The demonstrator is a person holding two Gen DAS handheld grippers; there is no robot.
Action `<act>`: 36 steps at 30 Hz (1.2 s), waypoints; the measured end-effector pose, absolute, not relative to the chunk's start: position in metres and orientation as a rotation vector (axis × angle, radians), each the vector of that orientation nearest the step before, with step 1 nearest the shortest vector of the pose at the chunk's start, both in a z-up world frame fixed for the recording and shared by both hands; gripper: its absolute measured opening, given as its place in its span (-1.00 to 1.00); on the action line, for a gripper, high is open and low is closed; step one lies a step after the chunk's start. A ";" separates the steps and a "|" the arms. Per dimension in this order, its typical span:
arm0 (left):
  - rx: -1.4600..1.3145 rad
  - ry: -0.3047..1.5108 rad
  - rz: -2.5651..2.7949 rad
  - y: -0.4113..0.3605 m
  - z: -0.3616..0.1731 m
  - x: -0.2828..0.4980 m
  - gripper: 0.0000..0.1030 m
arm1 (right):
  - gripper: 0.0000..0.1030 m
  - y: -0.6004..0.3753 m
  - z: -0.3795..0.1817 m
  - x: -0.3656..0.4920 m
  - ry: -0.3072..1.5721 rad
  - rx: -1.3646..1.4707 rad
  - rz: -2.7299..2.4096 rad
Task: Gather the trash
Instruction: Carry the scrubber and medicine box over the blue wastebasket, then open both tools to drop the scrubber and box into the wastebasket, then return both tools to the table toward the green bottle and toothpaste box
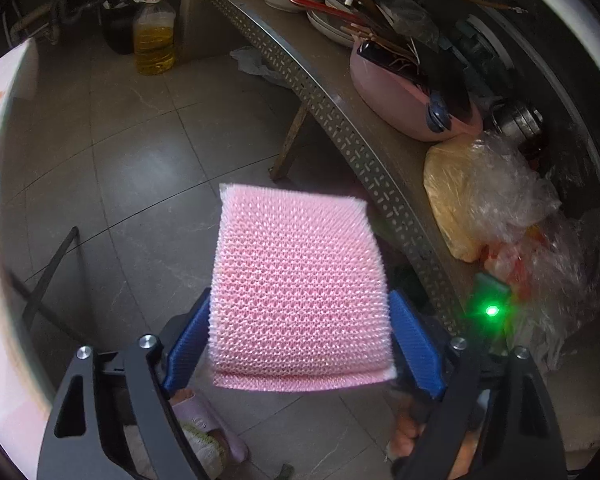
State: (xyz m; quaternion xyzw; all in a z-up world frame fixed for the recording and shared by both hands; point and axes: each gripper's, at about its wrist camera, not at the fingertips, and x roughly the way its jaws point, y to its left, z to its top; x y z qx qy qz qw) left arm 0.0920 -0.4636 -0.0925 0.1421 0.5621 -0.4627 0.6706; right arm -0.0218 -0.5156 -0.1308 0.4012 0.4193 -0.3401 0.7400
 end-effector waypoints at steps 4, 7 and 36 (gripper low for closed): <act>0.331 1.249 -1.007 -0.488 -0.113 0.097 0.74 | 0.72 -0.532 -0.174 -0.006 0.976 0.858 -0.812; 0.305 1.295 -1.007 -0.482 -0.120 0.101 0.74 | 0.72 -0.526 -0.183 -0.018 0.971 0.887 -0.829; 0.021 0.908 -0.782 -0.099 0.037 0.097 0.74 | 0.72 -0.422 -0.019 -0.031 0.754 0.816 -0.442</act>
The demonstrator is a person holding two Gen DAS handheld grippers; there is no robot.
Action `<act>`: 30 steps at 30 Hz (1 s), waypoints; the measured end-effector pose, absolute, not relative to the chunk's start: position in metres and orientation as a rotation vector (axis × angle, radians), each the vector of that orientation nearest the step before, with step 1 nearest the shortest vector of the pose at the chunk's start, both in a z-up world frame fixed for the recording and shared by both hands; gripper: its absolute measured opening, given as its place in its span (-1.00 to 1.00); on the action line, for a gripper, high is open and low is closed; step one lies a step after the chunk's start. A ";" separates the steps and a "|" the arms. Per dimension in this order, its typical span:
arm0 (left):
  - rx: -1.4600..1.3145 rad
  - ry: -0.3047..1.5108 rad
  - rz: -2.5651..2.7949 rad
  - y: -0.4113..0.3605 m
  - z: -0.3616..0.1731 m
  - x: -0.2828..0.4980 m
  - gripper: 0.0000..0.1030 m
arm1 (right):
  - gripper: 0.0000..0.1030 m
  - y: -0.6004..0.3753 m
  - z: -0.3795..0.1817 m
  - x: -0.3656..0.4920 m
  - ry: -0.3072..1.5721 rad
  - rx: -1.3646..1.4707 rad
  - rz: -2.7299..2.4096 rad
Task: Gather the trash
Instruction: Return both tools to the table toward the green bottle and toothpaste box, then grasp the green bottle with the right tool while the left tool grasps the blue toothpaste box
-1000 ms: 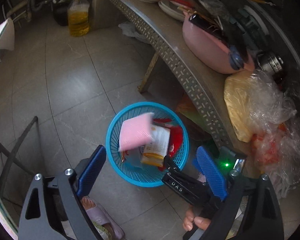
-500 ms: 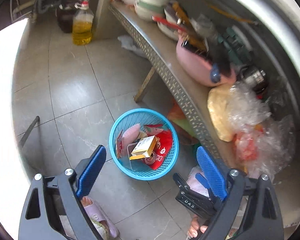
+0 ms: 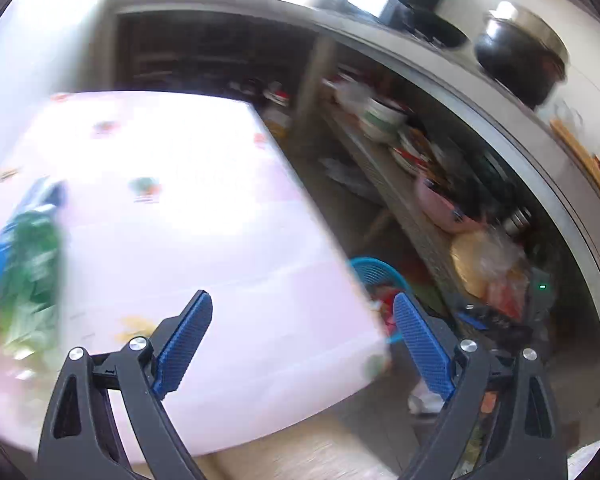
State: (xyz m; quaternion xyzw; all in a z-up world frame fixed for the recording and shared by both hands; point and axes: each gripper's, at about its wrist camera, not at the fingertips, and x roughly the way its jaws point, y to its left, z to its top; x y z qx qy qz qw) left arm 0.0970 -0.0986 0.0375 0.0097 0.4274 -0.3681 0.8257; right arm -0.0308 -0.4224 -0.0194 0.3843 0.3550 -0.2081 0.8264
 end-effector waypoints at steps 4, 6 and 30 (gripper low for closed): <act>-0.047 0.829 -0.580 -0.005 0.051 0.099 0.74 | 0.72 -0.385 0.003 0.006 0.775 0.797 -0.292; -0.055 0.785 -0.471 0.033 0.054 0.100 0.74 | 0.72 -0.362 0.012 0.030 0.792 0.788 -0.198; -0.156 0.813 -0.117 0.190 0.004 0.131 0.74 | 0.56 -0.072 -0.011 0.243 1.198 0.667 0.351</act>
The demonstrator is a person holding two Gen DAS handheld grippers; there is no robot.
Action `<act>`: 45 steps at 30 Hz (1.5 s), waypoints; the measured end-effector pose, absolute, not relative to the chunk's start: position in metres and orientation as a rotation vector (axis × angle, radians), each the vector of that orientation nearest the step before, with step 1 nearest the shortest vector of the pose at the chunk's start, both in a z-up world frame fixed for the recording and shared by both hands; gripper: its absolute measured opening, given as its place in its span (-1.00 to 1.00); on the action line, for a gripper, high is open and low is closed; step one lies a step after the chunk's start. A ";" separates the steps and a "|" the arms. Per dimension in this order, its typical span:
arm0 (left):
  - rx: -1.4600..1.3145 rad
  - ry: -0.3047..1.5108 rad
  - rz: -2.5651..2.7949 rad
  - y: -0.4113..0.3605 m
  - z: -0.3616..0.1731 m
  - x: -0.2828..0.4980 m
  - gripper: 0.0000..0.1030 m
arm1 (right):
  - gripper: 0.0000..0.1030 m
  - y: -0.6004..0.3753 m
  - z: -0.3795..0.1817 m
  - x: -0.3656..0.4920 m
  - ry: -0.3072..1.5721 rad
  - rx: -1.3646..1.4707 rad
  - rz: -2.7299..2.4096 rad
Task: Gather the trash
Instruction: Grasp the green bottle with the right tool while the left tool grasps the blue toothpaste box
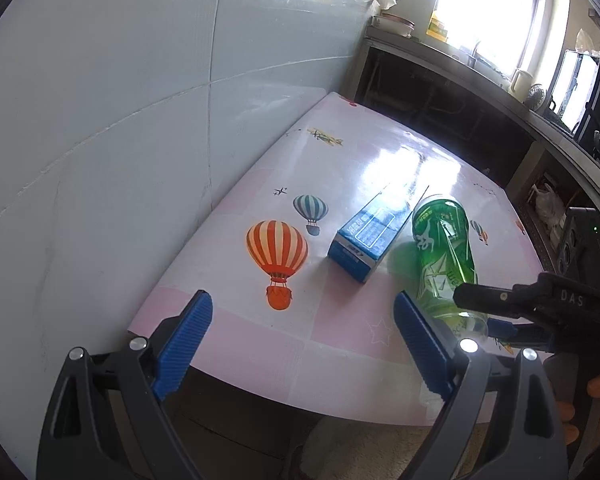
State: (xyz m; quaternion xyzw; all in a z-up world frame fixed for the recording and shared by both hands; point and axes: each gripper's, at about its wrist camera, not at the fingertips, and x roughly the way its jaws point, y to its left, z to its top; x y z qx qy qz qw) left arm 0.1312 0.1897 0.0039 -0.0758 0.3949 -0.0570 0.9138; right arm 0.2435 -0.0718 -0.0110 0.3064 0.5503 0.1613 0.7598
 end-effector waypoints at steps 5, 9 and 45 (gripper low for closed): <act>-0.167 0.811 -0.170 0.184 0.004 0.152 0.74 | 0.25 -0.070 -0.019 0.246 1.212 0.737 0.402; -0.145 0.808 -0.257 0.167 0.005 0.179 0.74 | 0.25 -0.088 -0.020 0.237 1.190 0.775 0.370; -0.013 1.193 -0.517 0.068 -0.043 0.158 0.04 | 0.25 -0.225 -0.003 0.120 1.028 0.816 0.125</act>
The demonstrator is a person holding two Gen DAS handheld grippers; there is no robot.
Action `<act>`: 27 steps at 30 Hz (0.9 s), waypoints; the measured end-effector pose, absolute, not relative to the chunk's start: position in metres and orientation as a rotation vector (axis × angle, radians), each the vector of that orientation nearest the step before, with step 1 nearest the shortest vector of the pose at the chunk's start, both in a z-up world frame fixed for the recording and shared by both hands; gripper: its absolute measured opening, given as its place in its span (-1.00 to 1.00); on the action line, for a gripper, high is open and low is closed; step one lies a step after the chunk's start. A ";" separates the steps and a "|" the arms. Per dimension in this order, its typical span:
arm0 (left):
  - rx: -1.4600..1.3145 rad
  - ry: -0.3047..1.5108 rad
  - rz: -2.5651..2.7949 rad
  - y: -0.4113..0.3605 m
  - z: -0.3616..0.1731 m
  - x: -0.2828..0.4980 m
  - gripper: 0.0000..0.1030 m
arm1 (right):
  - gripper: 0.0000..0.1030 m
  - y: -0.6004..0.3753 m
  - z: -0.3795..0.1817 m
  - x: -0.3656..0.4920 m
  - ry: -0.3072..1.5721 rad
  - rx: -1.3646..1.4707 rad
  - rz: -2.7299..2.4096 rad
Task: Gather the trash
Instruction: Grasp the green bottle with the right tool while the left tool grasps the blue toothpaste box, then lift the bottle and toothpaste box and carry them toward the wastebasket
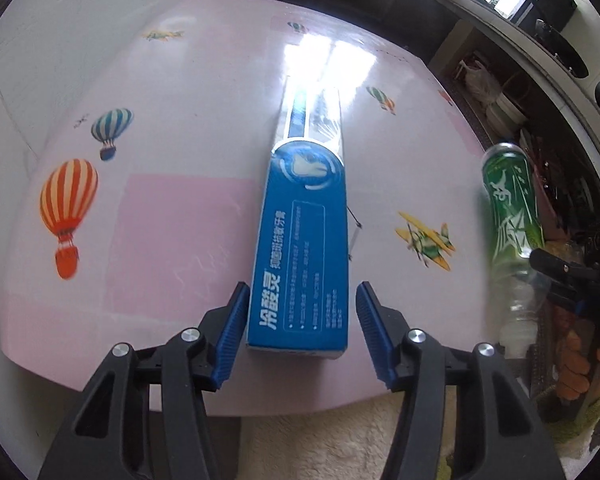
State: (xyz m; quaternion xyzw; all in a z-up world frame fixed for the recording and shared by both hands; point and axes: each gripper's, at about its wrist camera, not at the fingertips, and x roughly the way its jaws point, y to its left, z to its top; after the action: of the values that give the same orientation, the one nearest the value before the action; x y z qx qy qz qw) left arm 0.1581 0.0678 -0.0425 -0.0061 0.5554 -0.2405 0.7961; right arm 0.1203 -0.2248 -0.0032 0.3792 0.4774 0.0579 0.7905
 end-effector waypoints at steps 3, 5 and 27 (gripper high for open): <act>-0.065 1.233 -0.596 0.062 -0.040 0.141 0.08 | 0.25 -0.227 -0.002 0.119 1.023 0.805 0.122; -0.084 1.220 -0.607 0.060 -0.033 0.139 0.20 | 0.25 -0.227 -0.002 0.120 1.020 0.809 0.120; 0.049 1.162 -0.472 0.021 -0.046 0.169 -0.04 | 0.25 -0.220 0.000 0.112 1.029 0.759 0.134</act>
State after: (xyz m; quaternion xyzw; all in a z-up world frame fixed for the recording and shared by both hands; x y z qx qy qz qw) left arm 0.1686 0.0210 -0.0461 0.0230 0.5436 -0.2207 0.8095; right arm 0.1116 -0.2205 -0.0005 0.3537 0.4797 0.0624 0.8006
